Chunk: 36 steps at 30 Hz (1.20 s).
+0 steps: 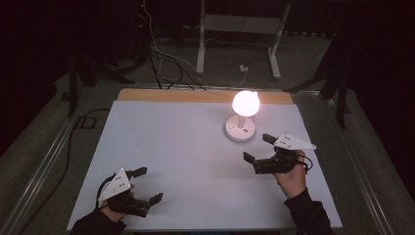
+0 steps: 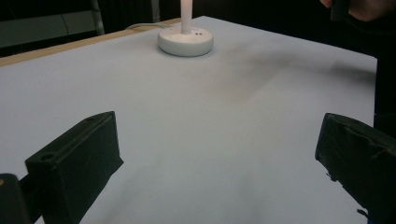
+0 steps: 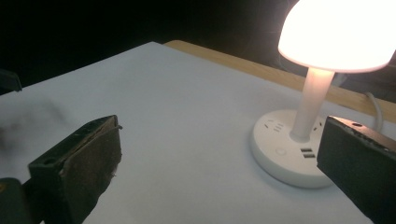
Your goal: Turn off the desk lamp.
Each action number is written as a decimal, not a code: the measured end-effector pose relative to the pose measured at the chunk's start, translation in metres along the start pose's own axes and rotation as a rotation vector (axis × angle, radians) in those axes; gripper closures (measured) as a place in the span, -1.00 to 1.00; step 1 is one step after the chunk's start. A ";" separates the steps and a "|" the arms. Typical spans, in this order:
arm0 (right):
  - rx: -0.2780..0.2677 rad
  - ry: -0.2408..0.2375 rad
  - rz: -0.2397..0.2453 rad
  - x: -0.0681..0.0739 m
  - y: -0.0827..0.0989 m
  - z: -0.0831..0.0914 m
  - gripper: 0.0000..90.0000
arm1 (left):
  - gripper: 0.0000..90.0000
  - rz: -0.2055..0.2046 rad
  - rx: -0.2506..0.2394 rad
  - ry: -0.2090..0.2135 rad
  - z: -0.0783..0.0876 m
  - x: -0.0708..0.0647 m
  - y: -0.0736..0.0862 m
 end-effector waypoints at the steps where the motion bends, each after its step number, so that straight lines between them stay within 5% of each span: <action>1: 0.000 -0.003 -0.001 -0.001 -0.001 -0.001 -1.00 | -0.99 0.000 0.001 -0.001 0.000 0.000 0.000; 23: 0.074 -0.020 -0.022 -0.021 -0.001 -0.050 -1.00 | -0.99 0.007 -0.009 -0.006 -0.002 -0.002 -0.002; 28: 0.073 0.038 -0.084 -0.038 -0.002 -0.067 -1.00 | -0.99 0.003 -0.006 -0.005 -0.001 -0.002 -0.001; 36: 0.117 0.101 -0.073 -0.057 0.008 -0.083 -0.87 | -0.99 -0.001 -0.002 -0.004 -0.001 -0.001 -0.001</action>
Point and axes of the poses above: each handheld gripper's, and its own axes: z roughly backward along the jaws, y roughly out of its underside, x roughly to its left, the point moved 8 cm from there along -z, roughly forward along the jaws, and after that the axes turned 1 degree about x, right-handed, at the moved point
